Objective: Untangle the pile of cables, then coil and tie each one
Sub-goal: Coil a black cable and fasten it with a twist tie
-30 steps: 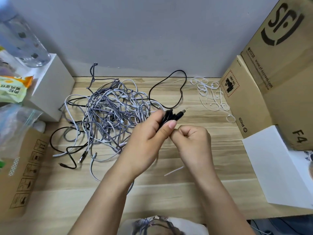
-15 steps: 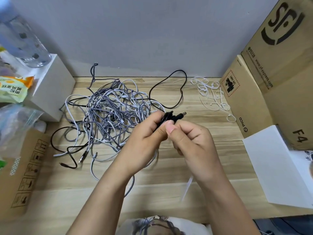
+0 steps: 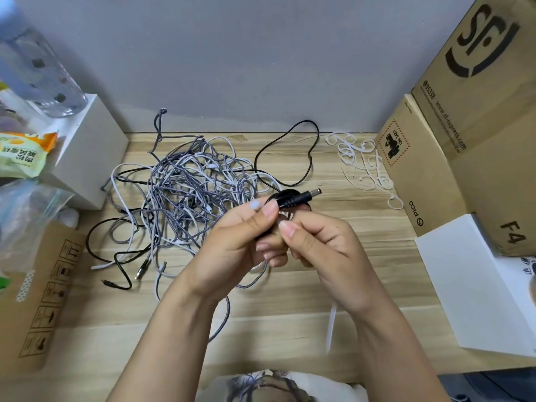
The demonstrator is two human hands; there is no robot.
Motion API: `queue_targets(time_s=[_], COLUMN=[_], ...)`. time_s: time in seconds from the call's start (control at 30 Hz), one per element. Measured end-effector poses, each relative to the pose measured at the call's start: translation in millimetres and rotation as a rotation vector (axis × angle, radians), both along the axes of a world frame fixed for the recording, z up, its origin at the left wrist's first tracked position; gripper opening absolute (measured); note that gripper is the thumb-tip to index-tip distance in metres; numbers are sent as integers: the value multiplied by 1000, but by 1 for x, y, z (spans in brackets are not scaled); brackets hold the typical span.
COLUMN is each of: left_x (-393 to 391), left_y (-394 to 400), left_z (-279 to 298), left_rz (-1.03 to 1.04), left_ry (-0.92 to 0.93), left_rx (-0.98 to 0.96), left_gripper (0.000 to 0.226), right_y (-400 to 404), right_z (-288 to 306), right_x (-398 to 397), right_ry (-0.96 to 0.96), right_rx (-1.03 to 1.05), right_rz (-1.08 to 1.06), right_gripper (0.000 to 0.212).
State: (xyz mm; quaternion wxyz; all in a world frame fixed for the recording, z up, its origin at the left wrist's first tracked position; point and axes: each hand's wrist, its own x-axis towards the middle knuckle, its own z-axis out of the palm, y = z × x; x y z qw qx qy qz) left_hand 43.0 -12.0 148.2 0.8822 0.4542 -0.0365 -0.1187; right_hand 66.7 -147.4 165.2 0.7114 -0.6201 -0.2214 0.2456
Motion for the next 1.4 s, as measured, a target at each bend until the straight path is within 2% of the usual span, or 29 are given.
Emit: queue_targets(time_s=[0.07, 0.13, 0.2, 0.33, 0.37, 0.5, 0.6, 0.67, 0.8, 0.87, 0.9, 0.97, 1.07, 1.17, 1.23, 1.27, 1.4], left_x=[1, 2, 4, 5, 5, 5, 5, 6, 6, 5, 5, 4, 4, 4, 4, 4, 1], left_y=[-2, -3, -3, -2, -1, -1, -2, -3, -4, -5, -6, -8, -10, -9, -8, -8, -12], left_z=[2, 1, 1, 0, -1, 2, -1, -4, -3, -1, -1, 3, 4, 5, 3, 3, 11], left_rz=[93, 185, 237, 280, 290, 309, 341, 381, 421, 418, 412, 403, 435, 434, 436, 438, 427], left_ry=[31, 55, 53, 55, 67, 78, 98, 110, 87, 79, 71, 50, 77, 49, 23, 12, -51], left_rx=[118, 239, 282, 346, 359, 397, 425, 446, 494, 521, 525, 545, 549, 509, 536, 552, 588], left_gripper=[25, 27, 25, 34, 33, 34, 42, 29, 28, 50, 51, 43, 40, 29, 48, 50, 26], right_y=[1, 0, 0, -3, -4, -5, -3, -2, -1, -1, -1, 0, -1, -3, -2, -1, 3], right_z=[2, 1, 2, 7, 9, 14, 13, 13, 13, 14, 15, 17, 20, 19, 17, 16, 14], right_x=[0, -1, -3, -6, -7, -9, -11, -12, -17, -17, -16, -16, -17, -16, -13, -12, -10], right_ry=[-4, -36, -18, 16, -6, -70, -154, -201, -304, -353, -359, -290, -67, 36, 56, 69, 75], right_rx=[-39, -101, -131, -54, -26, 63, 60, 34, 21, 32, 56, 146, 247, 127, 29, -2, -46], right_rz=[-42, -108, -171, -97, -54, 27, -30, -66, -161, -213, -223, -227, -218, -225, -247, -260, -294], right_gripper=[22, 23, 13, 4, 6, 44, 42, 43, 50, 48, 45, 37, 22, 22, 24, 24, 28])
